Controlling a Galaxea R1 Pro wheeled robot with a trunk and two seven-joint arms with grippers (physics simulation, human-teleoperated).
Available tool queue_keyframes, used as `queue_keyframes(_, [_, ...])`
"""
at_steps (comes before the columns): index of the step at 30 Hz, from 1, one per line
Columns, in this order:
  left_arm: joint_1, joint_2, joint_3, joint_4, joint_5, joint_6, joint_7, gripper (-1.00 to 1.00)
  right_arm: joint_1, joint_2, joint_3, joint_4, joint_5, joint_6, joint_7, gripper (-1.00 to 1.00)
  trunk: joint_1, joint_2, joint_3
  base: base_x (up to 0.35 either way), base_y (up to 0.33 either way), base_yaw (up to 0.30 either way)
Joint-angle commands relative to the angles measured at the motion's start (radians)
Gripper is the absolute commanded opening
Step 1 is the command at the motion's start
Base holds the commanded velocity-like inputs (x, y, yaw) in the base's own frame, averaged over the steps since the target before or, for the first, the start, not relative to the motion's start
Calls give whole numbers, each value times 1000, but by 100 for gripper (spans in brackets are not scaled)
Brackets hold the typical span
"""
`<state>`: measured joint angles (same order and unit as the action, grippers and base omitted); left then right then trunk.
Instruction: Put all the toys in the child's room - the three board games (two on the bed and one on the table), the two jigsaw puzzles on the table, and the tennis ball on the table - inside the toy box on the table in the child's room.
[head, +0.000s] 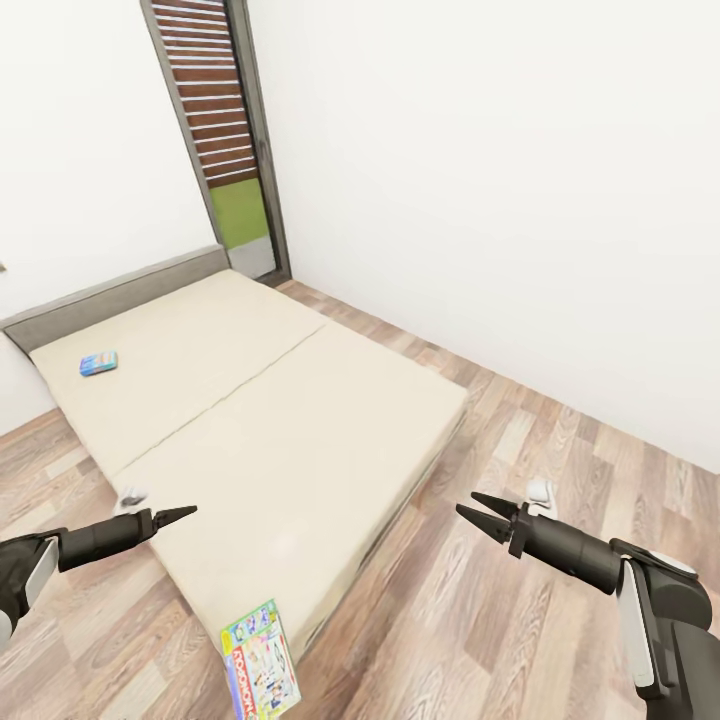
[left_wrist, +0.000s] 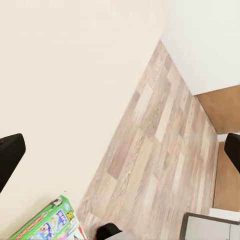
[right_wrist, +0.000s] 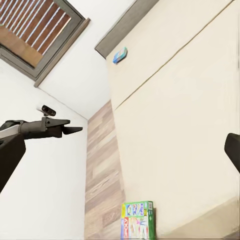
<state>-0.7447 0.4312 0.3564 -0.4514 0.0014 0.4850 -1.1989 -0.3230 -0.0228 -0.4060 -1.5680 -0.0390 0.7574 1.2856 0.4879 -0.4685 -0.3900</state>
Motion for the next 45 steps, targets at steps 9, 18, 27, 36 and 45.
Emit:
queue_keyframes(9, [-1, 0, 3, -1, -1, 10, -4, 100, -1, 0, 0, 0, -4, 10, 2, 100, 0, -1, -1, 19, -291, 16])
queue_keyframes(18, [-1, -1, 3, 0, -1, 10, -3, 100, -1, 0, 0, 0, -4, 9, 3, 100, 0, -1, -1, 63, -295, 2])
queue_keyframes(27, [-1, -1, 2, 0, -1, 10, -3, 100, -1, 0, 0, 0, -4, 9, 3, 100, 0, -1, -1, 70, -295, 3])
queue_keyframes(36, [-1, -2, 1, -1, -1, 10, -4, 100, -1, 0, 0, 0, -4, 8, 3, 100, 0, -1, -1, 28, -295, 159])
queue_keyframes(45, [-1, -2, 1, -1, -1, 10, -4, 100, -1, 0, 0, 0, -4, 8, 2, 100, 0, -1, -1, 3, -289, 273])
